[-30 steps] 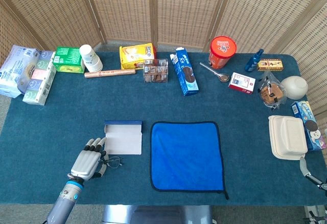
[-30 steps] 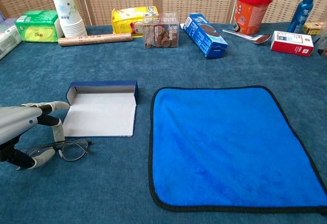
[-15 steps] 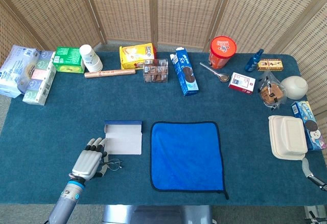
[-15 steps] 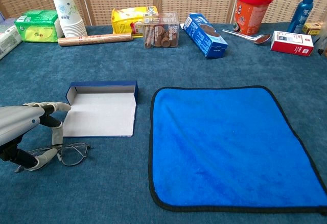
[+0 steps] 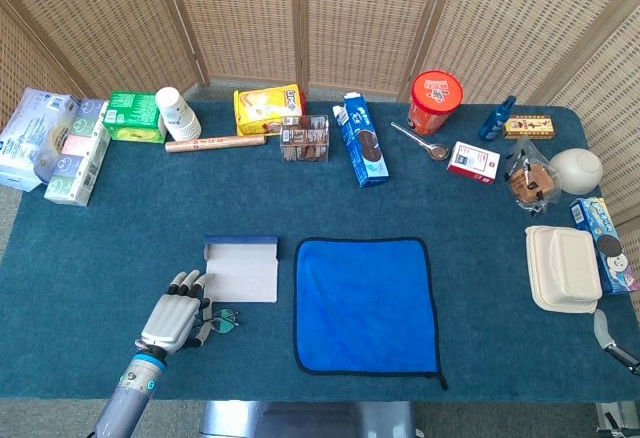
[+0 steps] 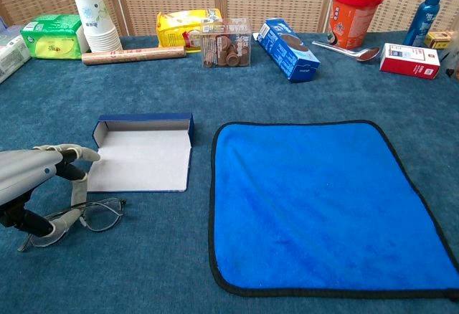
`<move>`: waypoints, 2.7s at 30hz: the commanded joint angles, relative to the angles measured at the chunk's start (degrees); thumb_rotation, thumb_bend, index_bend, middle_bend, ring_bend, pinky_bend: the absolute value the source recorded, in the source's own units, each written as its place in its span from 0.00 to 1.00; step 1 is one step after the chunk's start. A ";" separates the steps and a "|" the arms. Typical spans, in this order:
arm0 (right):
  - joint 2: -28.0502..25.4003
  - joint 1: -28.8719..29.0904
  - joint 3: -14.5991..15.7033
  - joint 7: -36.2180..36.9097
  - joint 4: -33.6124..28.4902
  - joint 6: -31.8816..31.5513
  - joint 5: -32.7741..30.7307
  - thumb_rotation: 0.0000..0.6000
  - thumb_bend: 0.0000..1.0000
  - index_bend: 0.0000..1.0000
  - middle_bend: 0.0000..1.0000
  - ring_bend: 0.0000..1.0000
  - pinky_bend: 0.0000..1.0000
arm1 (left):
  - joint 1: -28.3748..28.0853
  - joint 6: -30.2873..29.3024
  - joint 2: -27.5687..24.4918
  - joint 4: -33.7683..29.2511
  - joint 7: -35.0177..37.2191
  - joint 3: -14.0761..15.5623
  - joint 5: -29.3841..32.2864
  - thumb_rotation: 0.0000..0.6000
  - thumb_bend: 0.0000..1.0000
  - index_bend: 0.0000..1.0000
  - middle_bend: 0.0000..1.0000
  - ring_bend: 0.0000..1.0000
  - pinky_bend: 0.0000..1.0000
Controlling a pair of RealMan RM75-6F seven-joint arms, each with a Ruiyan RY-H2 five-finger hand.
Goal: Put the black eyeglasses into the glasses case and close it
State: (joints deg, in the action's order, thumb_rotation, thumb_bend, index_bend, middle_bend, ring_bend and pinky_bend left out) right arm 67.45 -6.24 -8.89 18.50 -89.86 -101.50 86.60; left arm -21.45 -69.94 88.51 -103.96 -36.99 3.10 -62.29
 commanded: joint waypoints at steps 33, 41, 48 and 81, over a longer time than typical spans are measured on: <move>0.08 -0.67 0.00 -0.18 -0.49 -0.98 0.22 0.61 0.38 0.07 0.13 0.00 0.16 | -11.47 7.80 -1.91 5.22 -1.07 -9.57 3.64 0.90 0.45 0.59 0.05 0.00 0.00; 0.15 -0.69 0.03 -0.28 -0.65 -0.90 0.26 0.61 0.38 0.07 0.12 0.00 0.16 | -14.39 10.33 1.18 11.58 -1.19 -10.21 5.15 0.92 0.45 0.60 0.03 0.00 0.00; 0.12 -0.92 -0.05 -0.13 -0.52 -1.09 0.00 0.61 0.38 0.07 0.12 0.00 0.16 | -16.19 11.22 3.92 16.21 0.89 -10.92 4.26 0.93 0.45 0.60 0.02 0.00 0.00; -0.08 -1.83 -0.30 0.58 -0.16 -1.70 -0.54 0.58 0.38 0.07 0.12 0.00 0.16 | -20.12 15.00 6.86 22.73 6.95 -11.62 4.30 0.95 0.42 0.33 0.00 0.00 0.00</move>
State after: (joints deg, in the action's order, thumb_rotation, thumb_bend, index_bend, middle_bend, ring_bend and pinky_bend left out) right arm 67.37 -8.07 -9.20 19.07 -90.02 -103.20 86.06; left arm -41.67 -54.94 95.57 -80.99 -30.24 -8.68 -57.88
